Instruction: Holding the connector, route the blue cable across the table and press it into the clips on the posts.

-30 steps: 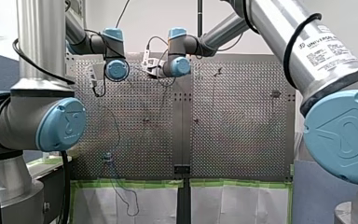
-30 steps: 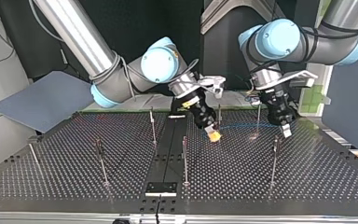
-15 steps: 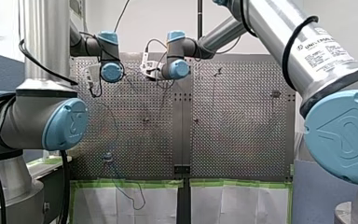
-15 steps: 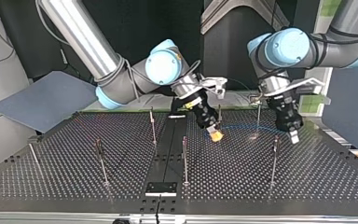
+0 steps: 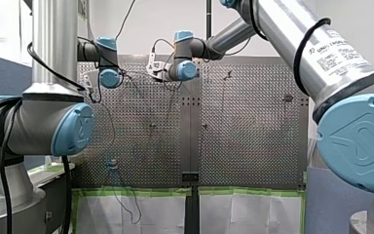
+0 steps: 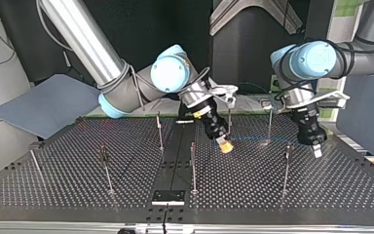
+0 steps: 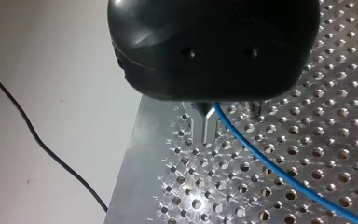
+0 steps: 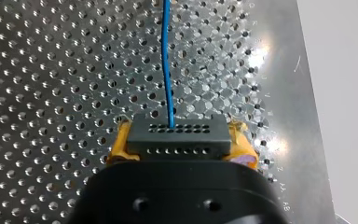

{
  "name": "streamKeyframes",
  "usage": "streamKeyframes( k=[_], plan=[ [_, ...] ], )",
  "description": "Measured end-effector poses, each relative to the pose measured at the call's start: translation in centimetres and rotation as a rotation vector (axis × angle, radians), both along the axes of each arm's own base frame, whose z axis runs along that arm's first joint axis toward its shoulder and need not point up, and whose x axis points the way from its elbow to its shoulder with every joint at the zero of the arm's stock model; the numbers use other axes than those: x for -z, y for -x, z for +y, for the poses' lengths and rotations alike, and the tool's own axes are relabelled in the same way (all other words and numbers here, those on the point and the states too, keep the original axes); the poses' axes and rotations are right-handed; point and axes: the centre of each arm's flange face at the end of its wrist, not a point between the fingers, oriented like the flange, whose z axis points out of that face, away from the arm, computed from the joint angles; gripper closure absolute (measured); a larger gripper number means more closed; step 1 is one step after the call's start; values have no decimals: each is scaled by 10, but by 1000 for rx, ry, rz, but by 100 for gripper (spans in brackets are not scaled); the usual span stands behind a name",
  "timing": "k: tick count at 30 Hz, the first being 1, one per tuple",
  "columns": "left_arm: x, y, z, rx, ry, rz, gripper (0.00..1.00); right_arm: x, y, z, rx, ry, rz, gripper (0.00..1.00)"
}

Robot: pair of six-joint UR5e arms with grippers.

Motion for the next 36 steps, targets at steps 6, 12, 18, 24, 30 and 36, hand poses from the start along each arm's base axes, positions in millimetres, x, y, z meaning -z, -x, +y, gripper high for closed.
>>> streamKeyframes(
  k=[6,12,18,24,30,36],
  plan=[
    [6,-12,3,42,9,-14,98,-4,2,-5,16,4,-4,100],
    [10,-25,7,72,17,-28,98,-12,3,-9,29,10,-11,100],
    [15,-42,15,84,17,-23,98,-22,3,-13,44,22,-14,100],
    [29,-56,24,85,18,-2,98,-29,4,-16,61,33,-18,100],
    [37,-63,31,85,17,13,98,-35,5,-18,76,44,-25,100],
    [37,-65,35,86,21,13,98,-44,5,-21,88,53,-33,100]
  ],
)
